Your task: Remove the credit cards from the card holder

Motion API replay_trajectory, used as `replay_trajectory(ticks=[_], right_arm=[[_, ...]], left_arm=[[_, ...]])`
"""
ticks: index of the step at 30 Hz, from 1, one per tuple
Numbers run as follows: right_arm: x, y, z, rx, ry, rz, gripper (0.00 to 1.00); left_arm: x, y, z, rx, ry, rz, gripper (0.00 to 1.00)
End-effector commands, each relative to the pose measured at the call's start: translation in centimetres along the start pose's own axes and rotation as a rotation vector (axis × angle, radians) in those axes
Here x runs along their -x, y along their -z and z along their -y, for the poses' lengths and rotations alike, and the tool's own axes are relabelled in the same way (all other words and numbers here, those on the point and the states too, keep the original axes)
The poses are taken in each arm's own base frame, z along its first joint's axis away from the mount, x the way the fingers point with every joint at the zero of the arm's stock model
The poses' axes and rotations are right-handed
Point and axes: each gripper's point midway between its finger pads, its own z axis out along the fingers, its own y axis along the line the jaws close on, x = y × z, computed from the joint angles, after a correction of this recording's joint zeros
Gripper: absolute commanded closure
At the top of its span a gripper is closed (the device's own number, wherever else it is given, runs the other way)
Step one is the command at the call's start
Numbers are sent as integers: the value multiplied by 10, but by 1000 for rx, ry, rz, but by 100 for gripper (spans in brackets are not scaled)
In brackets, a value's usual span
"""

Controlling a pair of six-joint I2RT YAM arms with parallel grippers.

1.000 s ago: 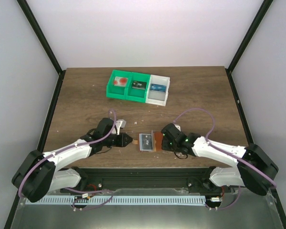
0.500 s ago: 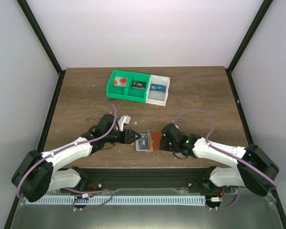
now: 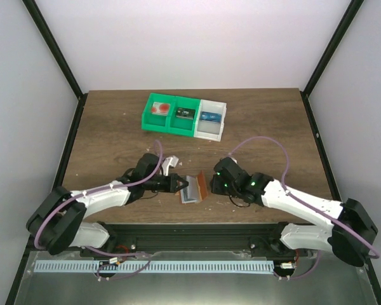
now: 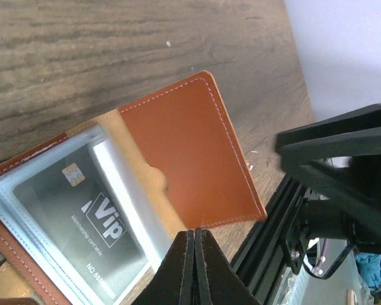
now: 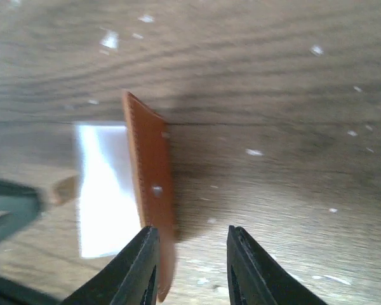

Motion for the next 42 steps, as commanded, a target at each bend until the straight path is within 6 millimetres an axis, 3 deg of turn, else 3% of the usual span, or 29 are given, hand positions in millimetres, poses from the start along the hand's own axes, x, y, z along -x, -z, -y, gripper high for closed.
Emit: replay_trajectory(ticks=[1,5,9,12,17,22,26,30,36,42], right_arm=[[18,33,-46,120,52,67,68],[17,35,-70,192,90,64,68],[17,32,-69,193,118,83,64],[14,25,-62,155,133,74,60],[5,11,-84,226,192,12,49],[6,-13,-82,142,193,-16,39],[6,-23,-89,149,209,-31,34],[8,-32,-84,95,208,-29,37],[13,-30,-67,28,188,11,57],[14,-25,-54,-8,170,39,67]], left_arm=[[-1,-10,5,-60,-8,-17,99],[4,-21,7,-98,1,-29,98],[7,-28,8,-112,10,-49,97],[15,-21,1,-44,26,5,86],[13,-4,-15,13,64,59,69],[8,10,-39,67,123,99,64],[5,13,-44,65,119,87,67],[5,11,-43,60,111,82,75],[3,8,-45,60,107,66,75],[2,3,-47,51,110,49,75]])
